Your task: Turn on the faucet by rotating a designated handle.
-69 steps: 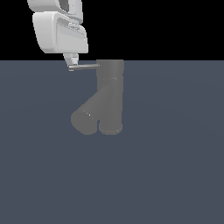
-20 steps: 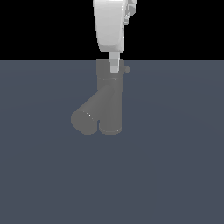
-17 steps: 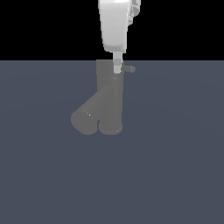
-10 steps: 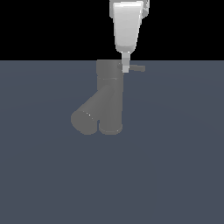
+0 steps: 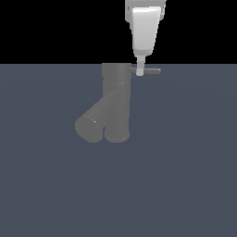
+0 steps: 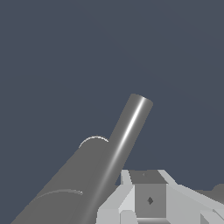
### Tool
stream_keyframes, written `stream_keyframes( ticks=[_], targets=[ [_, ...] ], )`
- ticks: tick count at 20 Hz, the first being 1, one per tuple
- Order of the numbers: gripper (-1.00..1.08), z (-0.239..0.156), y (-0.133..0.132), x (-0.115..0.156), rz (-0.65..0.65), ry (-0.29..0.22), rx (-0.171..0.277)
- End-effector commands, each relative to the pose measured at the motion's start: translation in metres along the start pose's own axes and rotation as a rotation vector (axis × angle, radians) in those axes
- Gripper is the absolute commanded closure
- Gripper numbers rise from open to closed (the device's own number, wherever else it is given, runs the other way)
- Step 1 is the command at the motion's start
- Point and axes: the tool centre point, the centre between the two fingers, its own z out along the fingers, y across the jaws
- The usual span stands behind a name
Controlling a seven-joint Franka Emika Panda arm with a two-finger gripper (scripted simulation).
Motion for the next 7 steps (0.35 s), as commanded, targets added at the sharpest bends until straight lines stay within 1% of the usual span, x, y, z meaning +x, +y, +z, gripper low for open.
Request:
stream_keyframes(
  ticks=[1, 7],
  targets=[
    [1.08, 0.0, -0.008, 0.033, 0.05, 0.003, 0.005],
    [1.08, 0.0, -0.017, 0.045, 0.056, 0.003, 0.005]
  ],
)
